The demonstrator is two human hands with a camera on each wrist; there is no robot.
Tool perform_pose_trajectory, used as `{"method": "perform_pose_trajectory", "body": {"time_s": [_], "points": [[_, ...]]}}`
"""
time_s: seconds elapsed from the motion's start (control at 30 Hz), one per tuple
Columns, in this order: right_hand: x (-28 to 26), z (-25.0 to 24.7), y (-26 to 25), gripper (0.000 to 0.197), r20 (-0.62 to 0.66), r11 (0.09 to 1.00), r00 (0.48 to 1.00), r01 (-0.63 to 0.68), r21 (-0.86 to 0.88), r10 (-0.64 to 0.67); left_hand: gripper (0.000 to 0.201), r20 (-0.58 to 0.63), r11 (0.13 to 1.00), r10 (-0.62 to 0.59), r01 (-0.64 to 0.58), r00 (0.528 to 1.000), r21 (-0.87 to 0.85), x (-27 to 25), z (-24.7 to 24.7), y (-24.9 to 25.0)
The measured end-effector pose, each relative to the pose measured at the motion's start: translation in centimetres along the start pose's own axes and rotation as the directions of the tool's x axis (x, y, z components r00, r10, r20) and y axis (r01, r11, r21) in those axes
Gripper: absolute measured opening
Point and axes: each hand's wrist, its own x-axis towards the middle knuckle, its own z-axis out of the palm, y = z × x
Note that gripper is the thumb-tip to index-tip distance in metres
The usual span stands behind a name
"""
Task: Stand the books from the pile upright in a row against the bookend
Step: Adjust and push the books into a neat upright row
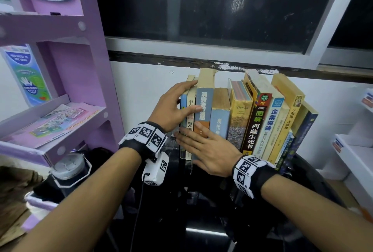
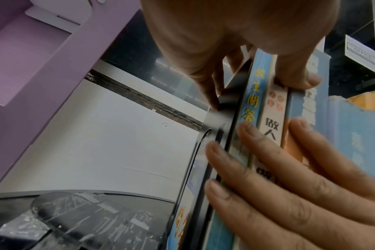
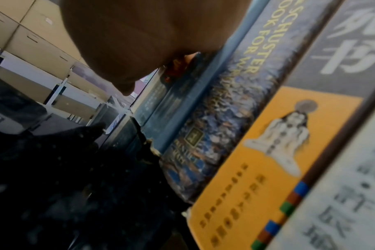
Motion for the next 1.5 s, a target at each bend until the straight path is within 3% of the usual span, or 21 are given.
{"method": "perform_pose_trajectory", "body": {"time_s": [0.27, 0.7, 1.03, 1.23, 1.5], "points": [[0.1, 0.2, -0.1, 0.071, 0.003, 1.000, 1.000, -0.007, -0.001, 0.007, 0.048, -0.001, 0.997, 0.036, -0.036, 0.999, 0.064, -0.1, 0.3, -0.5], [-1.2, -1.1, -0.3, 0.070, -0.032, 0.998, 0.999, -0.006, 0.062, 0.008, 0.053, 0.072, 0.984, -0.017, 0.004, 0.997, 0.180, 0.0, -0.4, 1.0], [-5.7, -0.9, 1.7, 0.067, 0.006, 0.998, 0.999, -0.045, 0.035, 0.044, 0.061, 0.023, 0.931, 0.174, -0.173, 0.984, 0.321, 1.5, 1.9, 4.0], [-5.4, 0.1, 2.1, 0.070, -0.005, 0.999, 0.999, -0.033, 0.015, 0.033, 0.072, -0.006, 0.896, 0.181, -0.162, 0.984, 0.413, 1.4, 2.4, 3.3], [-5.2, 0.8, 2.2, 0.071, -0.039, 0.999, 0.999, -0.032, 0.009, 0.032, 0.068, -0.021, 0.893, 0.212, -0.185, 0.977, 0.411, 1.4, 2.7, 2.9]]}}
